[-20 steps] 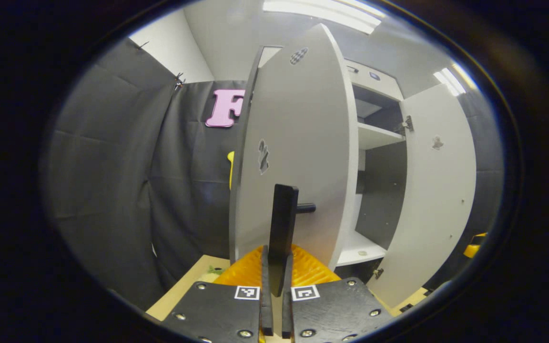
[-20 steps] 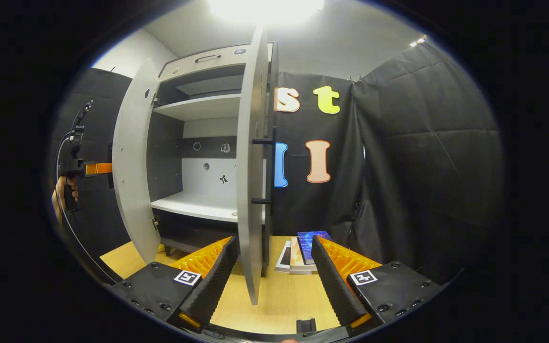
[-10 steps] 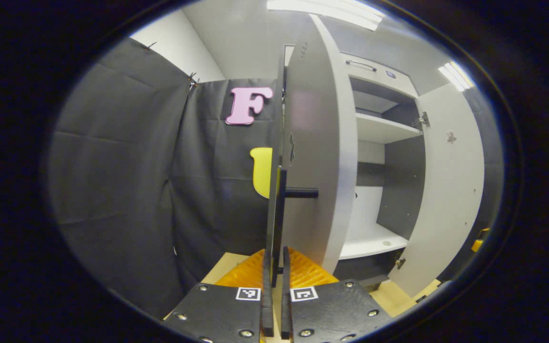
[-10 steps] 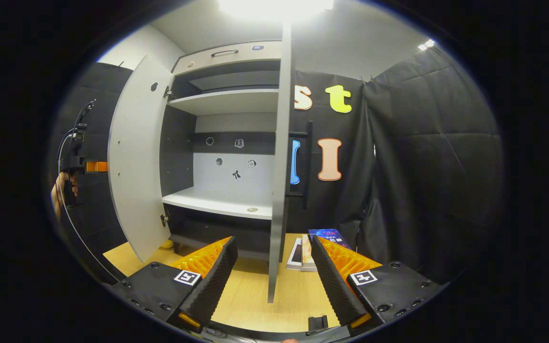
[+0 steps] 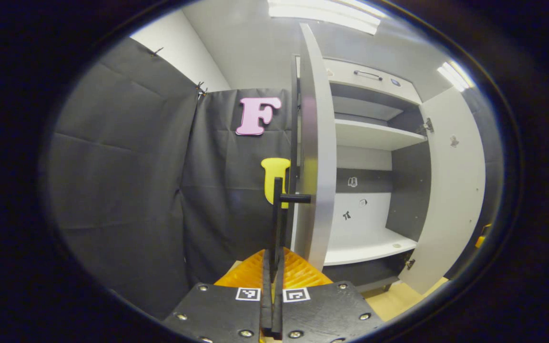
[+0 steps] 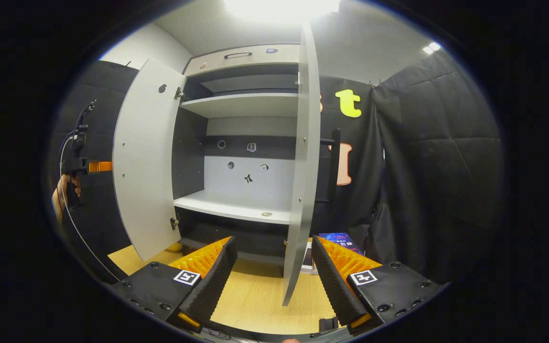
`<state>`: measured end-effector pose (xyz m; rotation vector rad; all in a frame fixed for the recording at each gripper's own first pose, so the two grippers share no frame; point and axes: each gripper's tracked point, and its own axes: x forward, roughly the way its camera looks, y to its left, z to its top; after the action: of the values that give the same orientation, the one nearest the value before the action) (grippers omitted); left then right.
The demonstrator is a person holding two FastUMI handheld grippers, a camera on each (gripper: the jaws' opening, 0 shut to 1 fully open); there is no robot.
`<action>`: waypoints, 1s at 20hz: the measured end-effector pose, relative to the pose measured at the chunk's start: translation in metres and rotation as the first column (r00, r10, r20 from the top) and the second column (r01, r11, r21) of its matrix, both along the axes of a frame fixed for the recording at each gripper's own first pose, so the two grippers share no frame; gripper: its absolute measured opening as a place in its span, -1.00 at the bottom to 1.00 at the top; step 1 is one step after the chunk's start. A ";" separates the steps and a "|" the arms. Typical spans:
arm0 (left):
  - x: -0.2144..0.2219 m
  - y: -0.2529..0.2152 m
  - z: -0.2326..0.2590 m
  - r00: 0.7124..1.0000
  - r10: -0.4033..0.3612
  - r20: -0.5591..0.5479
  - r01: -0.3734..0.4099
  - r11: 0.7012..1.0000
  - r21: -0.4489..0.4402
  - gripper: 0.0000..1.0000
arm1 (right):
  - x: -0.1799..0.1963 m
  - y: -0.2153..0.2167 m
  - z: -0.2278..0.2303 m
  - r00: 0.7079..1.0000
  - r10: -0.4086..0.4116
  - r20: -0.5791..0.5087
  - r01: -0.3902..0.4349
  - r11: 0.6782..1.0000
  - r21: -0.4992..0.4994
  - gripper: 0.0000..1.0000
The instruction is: Open the right door of the double-door shoe cabinet with the right hand, and open the left door with the left hand.
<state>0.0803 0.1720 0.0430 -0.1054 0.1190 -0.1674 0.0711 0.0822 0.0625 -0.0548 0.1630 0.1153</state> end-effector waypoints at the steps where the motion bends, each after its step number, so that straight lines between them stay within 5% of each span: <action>1: -0.003 -0.001 0.003 1.000 -0.002 0.010 0.002 1.000 0.002 -0.96 | -0.002 0.001 0.001 1.000 -0.003 0.005 0.003 1.000 0.004 0.96; 11: -0.046 -0.016 0.018 0.996 -0.026 0.084 0.026 1.000 0.000 -1.00 | -0.002 0.002 -0.001 1.000 -0.019 0.021 0.019 0.999 0.027 0.96; 20: -0.109 -0.032 -0.020 0.997 -0.045 0.058 0.043 0.999 0.026 -1.00 | -0.001 0.011 0.005 0.997 -0.029 0.068 0.026 0.999 0.045 0.96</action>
<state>-0.0283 0.1396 0.0234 -0.0734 0.0647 -0.2129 0.0700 0.0937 0.0680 -0.0129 0.0926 0.0898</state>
